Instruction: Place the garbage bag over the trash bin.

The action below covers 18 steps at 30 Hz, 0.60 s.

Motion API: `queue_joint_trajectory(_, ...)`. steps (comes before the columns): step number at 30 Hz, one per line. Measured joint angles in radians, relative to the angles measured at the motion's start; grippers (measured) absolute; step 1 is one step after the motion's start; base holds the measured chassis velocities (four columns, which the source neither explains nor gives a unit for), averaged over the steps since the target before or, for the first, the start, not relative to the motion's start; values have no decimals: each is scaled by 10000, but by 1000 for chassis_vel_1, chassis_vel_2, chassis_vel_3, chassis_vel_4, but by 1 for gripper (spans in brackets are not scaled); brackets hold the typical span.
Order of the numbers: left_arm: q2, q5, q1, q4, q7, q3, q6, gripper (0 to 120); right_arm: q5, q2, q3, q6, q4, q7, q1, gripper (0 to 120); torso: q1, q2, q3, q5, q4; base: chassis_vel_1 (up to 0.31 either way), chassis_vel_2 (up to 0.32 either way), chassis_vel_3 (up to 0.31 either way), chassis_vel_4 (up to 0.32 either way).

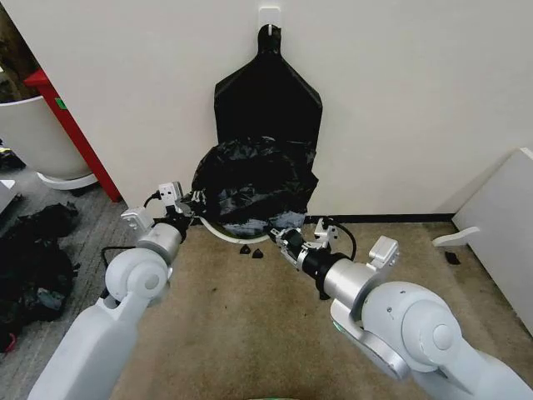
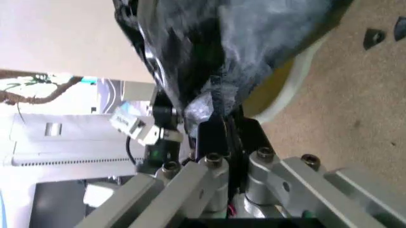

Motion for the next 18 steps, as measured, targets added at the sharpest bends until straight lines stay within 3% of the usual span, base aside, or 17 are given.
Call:
queue_joint_trajectory(7, 11, -378, -180, -74, -224, -13, 59, 1, -88, -154, -241, -782, 240, -240, -688, 0, 0, 0, 0, 0, -2, 0, 0, 0, 0)
queue_joint_trajectory(18, 108, -1174, -174, -491, -531, -179, 268, 1, -709, 101, -438, -1422, -719, -277, -1059, 0, -1, 0, 0, 0, -1, 0, 0, 0, 0)
